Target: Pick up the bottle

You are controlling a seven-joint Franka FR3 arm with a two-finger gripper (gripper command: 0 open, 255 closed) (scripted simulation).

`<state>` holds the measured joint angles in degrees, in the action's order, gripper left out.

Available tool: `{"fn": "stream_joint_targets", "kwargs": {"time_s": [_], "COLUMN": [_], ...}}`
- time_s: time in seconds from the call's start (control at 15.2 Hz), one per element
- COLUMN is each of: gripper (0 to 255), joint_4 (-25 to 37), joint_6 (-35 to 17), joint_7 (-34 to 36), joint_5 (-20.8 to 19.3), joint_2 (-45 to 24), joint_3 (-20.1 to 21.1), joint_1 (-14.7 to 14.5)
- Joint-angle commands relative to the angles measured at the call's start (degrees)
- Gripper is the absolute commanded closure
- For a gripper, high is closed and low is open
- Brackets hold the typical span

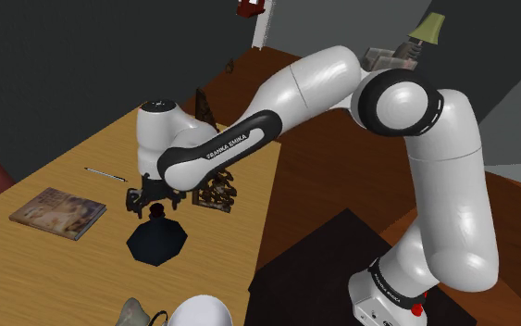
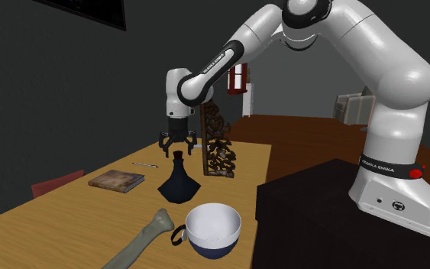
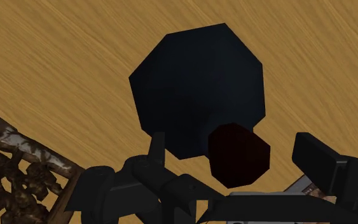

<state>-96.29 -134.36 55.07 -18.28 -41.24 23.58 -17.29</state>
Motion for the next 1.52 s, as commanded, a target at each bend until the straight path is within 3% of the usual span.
{"fn": "stream_joint_targets", "kwargs": {"time_s": [0.0,0.13,0.2,0.79,1.45], "gripper": [0,0,255,255,255], "joint_4": [0.41,0.46,0.59,0.46,0.21], "joint_6": [-0.88,-1.15,-1.07,-1.14,3.63], "joint_7": [0.28,0.34,0.27,0.34,-0.7], "joint_5": [-0.47,-0.58,-0.57,-0.58,1.51], "joint_2": [-1.28,-1.59,-1.64,-1.59,3.53], "joint_3": [-0.44,-0.55,-0.56,-0.55,1.34], "joint_1": [-0.43,-0.51,-0.48,-0.51,0.81]}}
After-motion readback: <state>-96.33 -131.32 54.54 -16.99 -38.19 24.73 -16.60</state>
